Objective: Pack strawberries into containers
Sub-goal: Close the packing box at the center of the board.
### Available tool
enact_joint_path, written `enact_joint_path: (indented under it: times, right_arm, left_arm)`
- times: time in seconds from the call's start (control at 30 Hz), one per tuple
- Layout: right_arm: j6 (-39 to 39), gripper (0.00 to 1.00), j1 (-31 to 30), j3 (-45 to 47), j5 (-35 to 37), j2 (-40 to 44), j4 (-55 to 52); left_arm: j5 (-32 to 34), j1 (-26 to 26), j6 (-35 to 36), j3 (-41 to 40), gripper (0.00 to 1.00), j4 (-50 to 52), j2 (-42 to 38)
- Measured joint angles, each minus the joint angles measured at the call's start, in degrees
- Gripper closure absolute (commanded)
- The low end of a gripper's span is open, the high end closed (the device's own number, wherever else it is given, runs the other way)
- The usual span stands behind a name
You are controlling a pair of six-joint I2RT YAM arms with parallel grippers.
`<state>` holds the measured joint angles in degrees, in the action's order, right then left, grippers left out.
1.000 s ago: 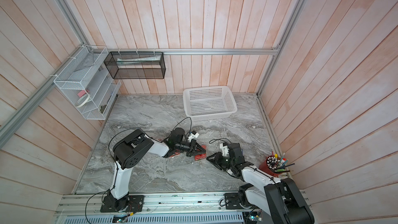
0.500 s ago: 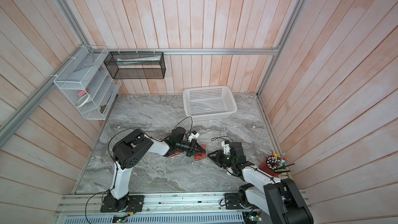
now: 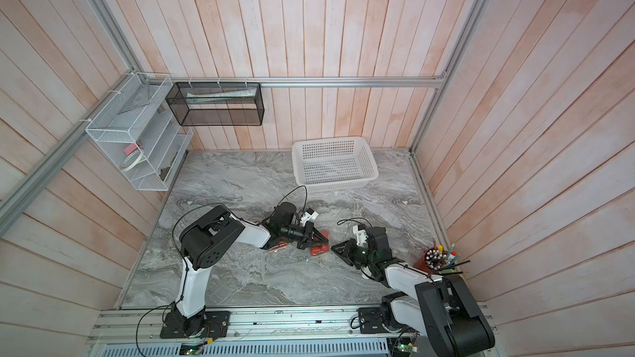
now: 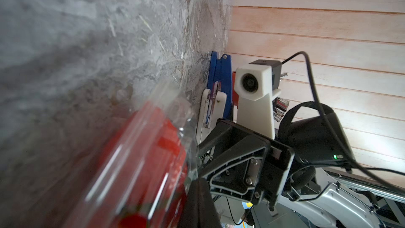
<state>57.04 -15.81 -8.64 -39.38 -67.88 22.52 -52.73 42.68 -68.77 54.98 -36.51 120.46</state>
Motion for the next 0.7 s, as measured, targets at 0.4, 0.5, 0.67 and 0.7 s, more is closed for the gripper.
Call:
enact_joint_path:
  times: [0.4,0.5,0.67,0.7]
  right_arm:
    - [-0.13,0.87,0.26,-0.55,-1.20,-2.56,2.05]
    - [-0.94,0.81,0.37,-1.29,-1.20,-2.43,0.55]
    - [-3.13,0.71,1.18,-2.71,-1.16,-2.19,-3.37]
    - [-3.50,0.71,1.38,-3.15,-1.03,-2.21,-4.04]
  left_arm:
    - [0.00,-0.35,0.00,0.04,0.95,0.13,0.00]
    - [-0.02,-0.42,0.00,0.04,0.95,0.17,0.00]
    - [-0.13,-0.63,0.00,-0.02,0.95,0.15,-0.04]
    - [-0.15,-0.63,0.00,-0.04,0.95,0.17,-0.11]
